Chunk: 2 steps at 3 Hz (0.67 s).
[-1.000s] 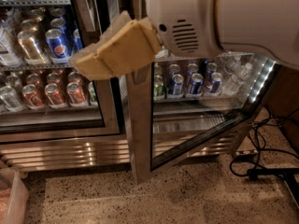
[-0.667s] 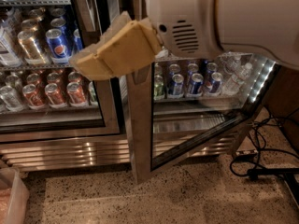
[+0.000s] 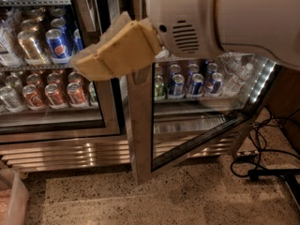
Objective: Open right fridge door
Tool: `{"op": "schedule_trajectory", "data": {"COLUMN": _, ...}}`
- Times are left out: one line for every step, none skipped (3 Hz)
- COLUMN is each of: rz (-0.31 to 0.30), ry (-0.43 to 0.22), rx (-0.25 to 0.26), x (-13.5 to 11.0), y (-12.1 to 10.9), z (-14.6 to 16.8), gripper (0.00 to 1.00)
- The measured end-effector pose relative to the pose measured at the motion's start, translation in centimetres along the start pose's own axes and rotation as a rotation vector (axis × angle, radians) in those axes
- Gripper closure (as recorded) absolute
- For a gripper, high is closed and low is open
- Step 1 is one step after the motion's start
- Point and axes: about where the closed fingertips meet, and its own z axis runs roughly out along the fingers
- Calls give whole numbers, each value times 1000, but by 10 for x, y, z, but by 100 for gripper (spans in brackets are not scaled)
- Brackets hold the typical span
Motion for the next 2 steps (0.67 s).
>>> {"op": "schedule_trajectory", "data": {"rz": 0, "ry": 0, "rx": 0, "x": 0, "y": 0, "z": 0, "gripper": 0}}
{"op": "schedule_trajectory", "data": {"rz": 0, "ry": 0, "rx": 0, "x": 0, "y": 0, "z": 0, "gripper": 0}}
